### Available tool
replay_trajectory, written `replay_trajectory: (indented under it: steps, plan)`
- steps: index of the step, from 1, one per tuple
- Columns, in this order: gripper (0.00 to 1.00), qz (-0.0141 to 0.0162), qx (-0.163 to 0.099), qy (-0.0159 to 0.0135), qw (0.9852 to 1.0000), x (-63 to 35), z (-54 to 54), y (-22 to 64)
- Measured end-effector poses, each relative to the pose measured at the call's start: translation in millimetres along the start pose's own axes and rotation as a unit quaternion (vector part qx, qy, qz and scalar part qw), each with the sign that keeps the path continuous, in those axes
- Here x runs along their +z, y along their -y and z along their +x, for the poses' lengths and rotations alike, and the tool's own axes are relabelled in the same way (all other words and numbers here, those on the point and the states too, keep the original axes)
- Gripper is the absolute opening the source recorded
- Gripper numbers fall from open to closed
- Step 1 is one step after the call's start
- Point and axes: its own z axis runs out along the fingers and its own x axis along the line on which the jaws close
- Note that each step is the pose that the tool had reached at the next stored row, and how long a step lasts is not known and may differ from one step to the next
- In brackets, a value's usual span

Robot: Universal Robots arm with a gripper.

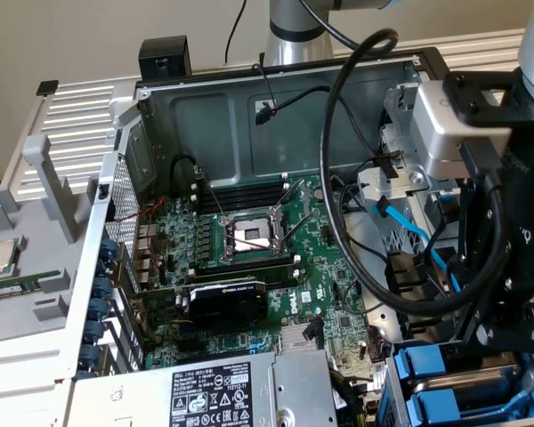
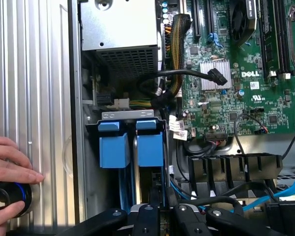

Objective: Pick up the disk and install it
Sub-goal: 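Insert the first disk wire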

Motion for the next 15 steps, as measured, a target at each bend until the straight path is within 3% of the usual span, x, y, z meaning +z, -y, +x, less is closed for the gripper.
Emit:
replay_trajectory:
  steps: [15]
  plan:
    - [0.17, -0.0001, 0.003, -0.0003, 1.0, 0.0, -0.1, 0.5]
